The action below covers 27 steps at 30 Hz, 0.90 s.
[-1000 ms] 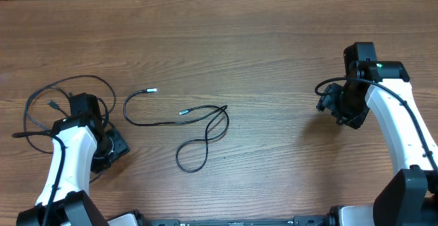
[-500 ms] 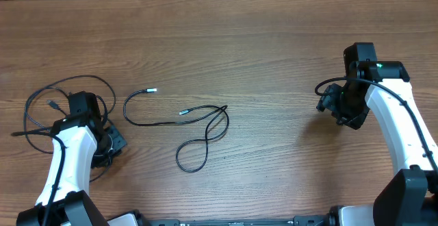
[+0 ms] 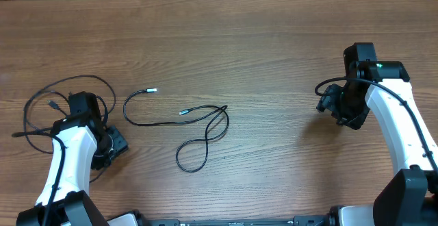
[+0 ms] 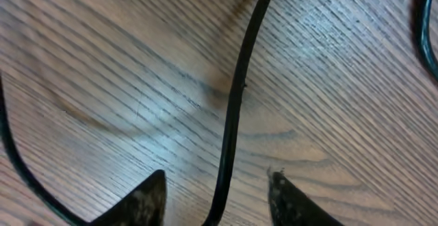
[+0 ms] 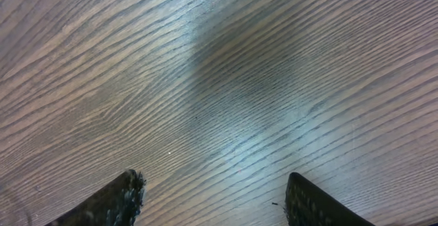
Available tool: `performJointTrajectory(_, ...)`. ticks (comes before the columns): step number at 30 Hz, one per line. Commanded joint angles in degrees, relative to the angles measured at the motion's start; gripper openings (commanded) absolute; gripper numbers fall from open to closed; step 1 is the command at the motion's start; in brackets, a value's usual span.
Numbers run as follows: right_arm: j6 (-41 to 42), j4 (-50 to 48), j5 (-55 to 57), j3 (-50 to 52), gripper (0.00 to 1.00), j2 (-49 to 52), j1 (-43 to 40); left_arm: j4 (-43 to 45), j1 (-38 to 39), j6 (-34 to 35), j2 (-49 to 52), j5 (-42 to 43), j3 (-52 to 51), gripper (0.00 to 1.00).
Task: Untangle cables
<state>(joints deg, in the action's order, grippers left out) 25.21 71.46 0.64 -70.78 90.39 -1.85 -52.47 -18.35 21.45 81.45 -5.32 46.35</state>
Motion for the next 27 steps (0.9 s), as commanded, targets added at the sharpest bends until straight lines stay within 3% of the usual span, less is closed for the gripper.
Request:
performJointTrajectory(1, -0.13, -0.24, 0.52, 0.35, 0.65, -0.17, -0.09, 0.81, 0.39, 0.42, 0.31, 0.48, -0.98, 0.32)
performJointTrajectory(4, -0.15, -0.17, 0.52, 0.35, 0.66, -0.17, -0.09, 3.85, 0.35, 0.39, 0.28, 0.46, 0.28, 0.06)
performJointTrajectory(5, -0.15, -0.15, 0.52, 0.35, 0.65, -0.17, -0.09, 4.55, 0.33, 0.39, 0.28, 0.48, 1.57, 0.04)
performJointTrajectory(16, -0.13, -0.02, 0.52, 0.35, 0.65, -0.17, -0.09, 3.67, 0.26, -0.92, 0.28, -2.01, 32.39, 0.04)
performJointTrajectory(27, -0.13, -0.2, 0.52, 0.35, 0.65, -0.17, -0.09, 11.76, -0.87, -0.63, 2.32, -20.37, 35.78, 0.04)
